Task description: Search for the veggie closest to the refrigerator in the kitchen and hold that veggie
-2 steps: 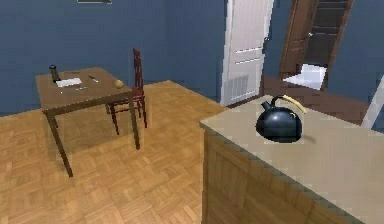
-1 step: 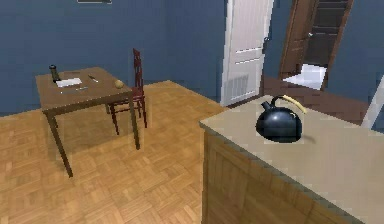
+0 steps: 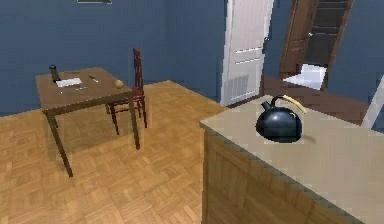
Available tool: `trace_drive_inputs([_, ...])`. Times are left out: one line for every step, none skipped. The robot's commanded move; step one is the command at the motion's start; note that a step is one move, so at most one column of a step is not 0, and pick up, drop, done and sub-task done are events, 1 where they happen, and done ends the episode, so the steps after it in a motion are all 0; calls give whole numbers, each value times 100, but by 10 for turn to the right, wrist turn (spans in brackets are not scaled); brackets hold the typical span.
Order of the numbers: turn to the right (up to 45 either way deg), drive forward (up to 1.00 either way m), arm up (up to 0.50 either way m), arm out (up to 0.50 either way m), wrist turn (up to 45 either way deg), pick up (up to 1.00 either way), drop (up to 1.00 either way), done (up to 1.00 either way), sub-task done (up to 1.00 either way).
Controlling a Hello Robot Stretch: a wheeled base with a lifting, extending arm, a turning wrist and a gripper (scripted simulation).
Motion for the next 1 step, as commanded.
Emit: trace_drive_inputs([0,0,-10,0,0,0,0,0,0])
